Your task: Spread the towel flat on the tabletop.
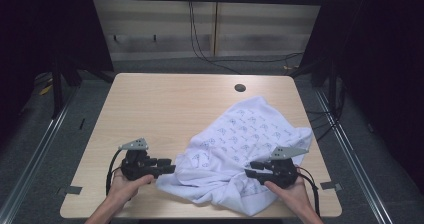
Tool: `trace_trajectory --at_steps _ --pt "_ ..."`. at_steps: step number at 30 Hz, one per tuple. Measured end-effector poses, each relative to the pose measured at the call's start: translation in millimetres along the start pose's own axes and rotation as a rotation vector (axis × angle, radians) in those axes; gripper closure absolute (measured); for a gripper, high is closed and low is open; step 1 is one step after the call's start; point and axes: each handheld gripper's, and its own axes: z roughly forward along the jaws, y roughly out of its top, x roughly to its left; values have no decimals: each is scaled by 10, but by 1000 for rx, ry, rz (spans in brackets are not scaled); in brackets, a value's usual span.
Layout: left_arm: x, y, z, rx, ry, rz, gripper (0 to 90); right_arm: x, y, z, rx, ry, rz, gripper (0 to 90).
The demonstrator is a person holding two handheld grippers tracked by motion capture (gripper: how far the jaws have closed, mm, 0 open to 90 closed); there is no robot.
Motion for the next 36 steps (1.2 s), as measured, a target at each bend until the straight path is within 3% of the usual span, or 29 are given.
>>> trace_trajectory --at_steps 1,2,4,6,9,13,17,18,19,20,21,22,23,24,25,26,29,31,34,35,36 --pt "0 0 0 0 0 0 628 -6 73 47 -5 2 -4 600" --pt "158 64 103 -1 31 -33 634 -15 149 111 -13 11 -14 605" --pt "267 114 210 -4 50 -60 632 -19 307 286 -10 15 -29 619" --pt "327 129 300 11 30 -81 627 -26 444 485 -2 29 -40 626" --pt "317 138 393 49 71 -36 599 -50 592 781 14 61 -45 640" --pt "412 128 367 30 96 -68 595 -83 680 1063 45 67 -46 628" --pt "456 92 319 20 101 -78 618 -118 670 1193 77 58 -39 609" --pt "462 75 316 27 94 -79 617 -134 643 1245 104 51 -38 688" --pt "462 75 316 27 94 -79 611 -134 643 1245 104 51 -38 688" --pt "457 68 321 29 95 -75 601 -121 613 1223 88 8 -67 835" --pt "450 64 329 27 97 -74 601 -121 613 1223 88 8 -67 835" --pt "420 61 366 29 91 -66 585 -129 602 1113 17 2 -40 851" --pt "420 61 366 29 91 -66 580 -129 602 1113 17 2 -40 851" --pt "388 72 418 44 94 -58 568 -128 603 983 -33 -41 -41 850" --pt "388 72 418 44 94 -58 565 -128 603 983 -33 -41 -41 850" --pt "353 98 450 57 91 -40 562 -148 607 796 -86 -61 -15 832" --pt "296 138 478 50 91 -35 548 -192 604 592 -104 -75 -16 853" --pt "270 150 500 63 94 -15 548 -214 595 546 -102 -76 -9 856" --pt "263 147 480 42 104 -36 548 -304 492 309 -130 -107 19 865" --pt "263 147 480 42 104 -36 548 -304 492 309 -130 -107 19 865" --pt "300 148 453 24 106 -52 548 -365 413 149 -143 -114 37 864"
